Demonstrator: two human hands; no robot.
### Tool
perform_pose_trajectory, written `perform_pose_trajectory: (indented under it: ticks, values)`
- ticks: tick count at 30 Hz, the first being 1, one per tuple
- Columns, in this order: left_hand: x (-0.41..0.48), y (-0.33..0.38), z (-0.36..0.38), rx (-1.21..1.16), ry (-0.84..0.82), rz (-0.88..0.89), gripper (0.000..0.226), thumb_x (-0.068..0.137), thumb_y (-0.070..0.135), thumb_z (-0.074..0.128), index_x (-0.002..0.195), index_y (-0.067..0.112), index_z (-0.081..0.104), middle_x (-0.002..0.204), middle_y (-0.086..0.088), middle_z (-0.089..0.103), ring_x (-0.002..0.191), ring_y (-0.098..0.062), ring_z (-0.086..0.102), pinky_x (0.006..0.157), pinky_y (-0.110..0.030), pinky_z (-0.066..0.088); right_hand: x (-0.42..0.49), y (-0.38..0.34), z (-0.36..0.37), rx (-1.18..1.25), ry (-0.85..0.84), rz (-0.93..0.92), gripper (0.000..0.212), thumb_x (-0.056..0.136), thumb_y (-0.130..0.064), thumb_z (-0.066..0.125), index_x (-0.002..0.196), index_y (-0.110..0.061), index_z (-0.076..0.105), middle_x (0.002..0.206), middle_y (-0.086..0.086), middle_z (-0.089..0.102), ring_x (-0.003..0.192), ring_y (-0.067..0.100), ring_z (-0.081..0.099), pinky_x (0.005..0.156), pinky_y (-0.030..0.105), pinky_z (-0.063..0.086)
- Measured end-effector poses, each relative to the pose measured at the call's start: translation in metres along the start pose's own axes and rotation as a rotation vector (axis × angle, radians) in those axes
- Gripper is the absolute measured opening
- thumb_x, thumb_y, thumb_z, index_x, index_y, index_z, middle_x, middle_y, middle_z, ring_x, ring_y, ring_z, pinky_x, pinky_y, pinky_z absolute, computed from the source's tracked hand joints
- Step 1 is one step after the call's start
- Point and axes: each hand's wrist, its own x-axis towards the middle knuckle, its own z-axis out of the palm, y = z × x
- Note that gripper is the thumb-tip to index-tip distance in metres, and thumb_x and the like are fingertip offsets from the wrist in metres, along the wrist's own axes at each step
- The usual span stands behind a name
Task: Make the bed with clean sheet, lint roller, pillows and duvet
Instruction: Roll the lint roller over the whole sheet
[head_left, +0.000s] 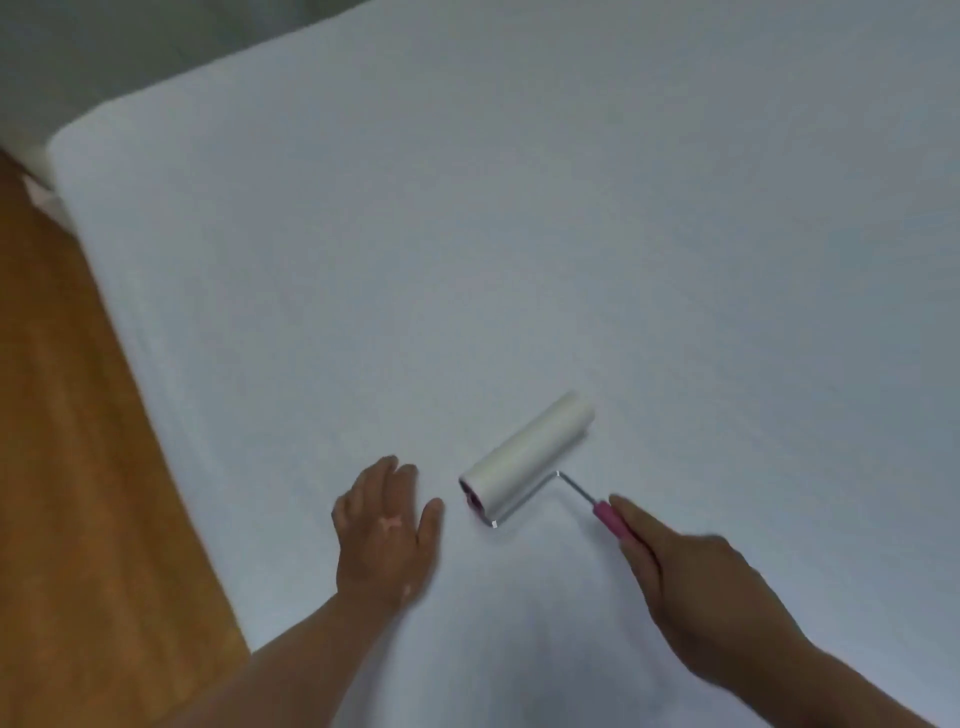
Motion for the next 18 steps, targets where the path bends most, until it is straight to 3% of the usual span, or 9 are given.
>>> perform_pose_trajectory:
  ticks: [2, 5, 8, 10, 12, 13, 18]
  values:
    - [0.043, -0.055, -0.007, 0.079, 0.007, -0.025, 0.063, 0.094, 0.055, 0.034, 0.138, 0.014, 0.055, 0.151, -0.011, 0.044, 0.140, -0.031, 0.039, 0.111, -0.055, 0.026, 0.067, -0.063, 0.008, 0.054, 0.054, -0.066, 0.053, 0.091, -0.077, 0.012, 0.133, -0.057, 0.035, 0.103, 0.001, 0.071, 0.096, 0.027, 0.068, 0.084, 0.037, 0.054]
    - [0.091, -0.125, -0.014, 0.172, -0.053, -0.092, 0.071, 0.097, 0.062, 0.026, 0.154, 0.021, 0.034, 0.163, -0.006, 0.025, 0.150, -0.027, 0.021, 0.116, -0.060, 0.016, 0.168, -0.150, 0.021, 0.053, 0.116, -0.175, 0.052, 0.095, -0.075, 0.012, 0.111, -0.039, 0.046, 0.084, 0.006, 0.067, 0.080, 0.036, 0.063, 0.072, 0.040, 0.053]
    - [0.102, -0.152, -0.011, 0.190, -0.076, -0.073, 0.075, 0.095, 0.068, 0.027, 0.157, 0.026, 0.024, 0.166, -0.003, 0.016, 0.153, -0.027, 0.013, 0.117, -0.063, 0.012, 0.252, -0.223, 0.024, 0.005, 0.164, -0.200, 0.050, 0.101, -0.064, 0.020, 0.092, -0.026, 0.052, 0.092, 0.010, 0.067, 0.088, 0.037, 0.061, 0.071, 0.037, 0.045]
    - [0.103, -0.153, -0.008, 0.179, -0.069, -0.046, 0.075, 0.095, 0.066, 0.030, 0.157, 0.024, 0.027, 0.165, -0.006, 0.019, 0.152, -0.029, 0.016, 0.117, -0.064, 0.011, 0.290, -0.263, 0.020, -0.027, 0.137, -0.193, 0.046, 0.105, -0.052, 0.025, 0.113, -0.023, 0.060, 0.112, 0.015, 0.063, 0.106, 0.039, 0.057, 0.083, 0.039, 0.046]
    - [0.104, -0.154, -0.002, 0.151, -0.067, -0.040, 0.075, 0.094, 0.065, 0.030, 0.156, 0.023, 0.028, 0.165, -0.006, 0.019, 0.152, -0.030, 0.016, 0.117, -0.065, 0.010, 0.312, -0.291, 0.017, -0.161, 0.075, -0.201, 0.045, 0.107, -0.035, 0.028, 0.147, -0.022, 0.044, 0.126, 0.015, 0.055, 0.119, 0.041, 0.050, 0.096, 0.042, 0.046]
    - [0.104, -0.155, 0.000, 0.139, -0.068, -0.041, 0.076, 0.094, 0.065, 0.028, 0.157, 0.022, 0.028, 0.165, -0.007, 0.018, 0.152, -0.030, 0.015, 0.117, -0.065, 0.010, 0.319, -0.299, 0.018, -0.236, 0.050, -0.207, 0.048, 0.106, -0.029, 0.028, 0.153, -0.023, 0.035, 0.128, 0.015, 0.052, 0.121, 0.042, 0.048, 0.096, 0.043, 0.045]
    - [0.105, -0.158, 0.003, 0.111, -0.090, -0.031, 0.077, 0.094, 0.065, 0.023, 0.157, 0.021, 0.026, 0.165, -0.007, 0.016, 0.152, -0.030, 0.013, 0.116, -0.066, 0.011, 0.324, -0.285, 0.041, -0.386, -0.056, -0.182, 0.046, 0.102, -0.022, 0.029, 0.145, -0.009, 0.038, 0.116, 0.017, 0.052, 0.113, 0.042, 0.053, 0.079, 0.040, 0.039]
